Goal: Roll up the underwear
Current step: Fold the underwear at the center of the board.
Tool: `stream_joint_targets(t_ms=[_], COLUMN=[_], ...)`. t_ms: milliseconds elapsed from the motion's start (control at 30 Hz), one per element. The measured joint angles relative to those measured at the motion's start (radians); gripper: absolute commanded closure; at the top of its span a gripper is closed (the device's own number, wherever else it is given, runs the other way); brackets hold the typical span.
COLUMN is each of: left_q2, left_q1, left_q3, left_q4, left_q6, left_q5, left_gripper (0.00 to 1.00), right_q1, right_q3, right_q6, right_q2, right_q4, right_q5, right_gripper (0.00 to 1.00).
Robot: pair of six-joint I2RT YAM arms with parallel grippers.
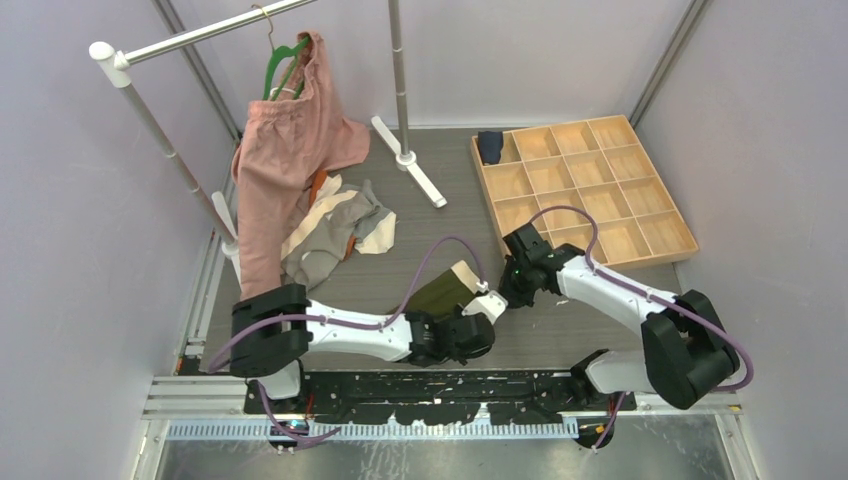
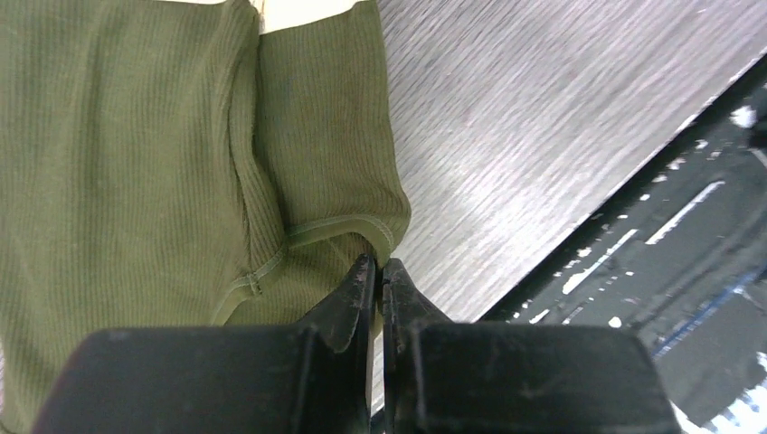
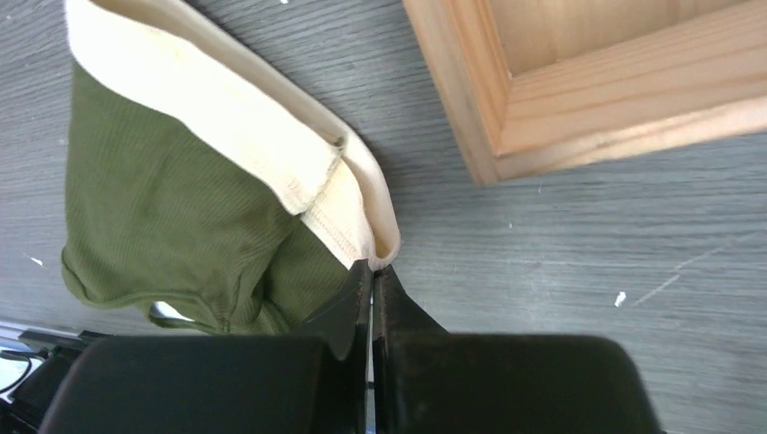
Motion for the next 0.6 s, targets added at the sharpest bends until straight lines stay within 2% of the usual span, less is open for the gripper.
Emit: stream_joint_targets(t_ms=[267,600], left_q2=[-0.108,-0.238], left_q1=[0.039,0.162], left_q3=[-0.005,-0.141], left_q4=[0.014,0.085], left_q6=[-0.009,-0.05], left_q5=[0.047,0.113], left_gripper=[0.99,0.99], right_q1=[0.0,0.0], right_q3=[0.109,0.282], right_q6=[-0.057,-0.085], right_q2=[-0.023,0.049], right_q4=[-0.132,-0.182], right_q5=[0.002,-0.006], right_gripper=[0.99,0.99])
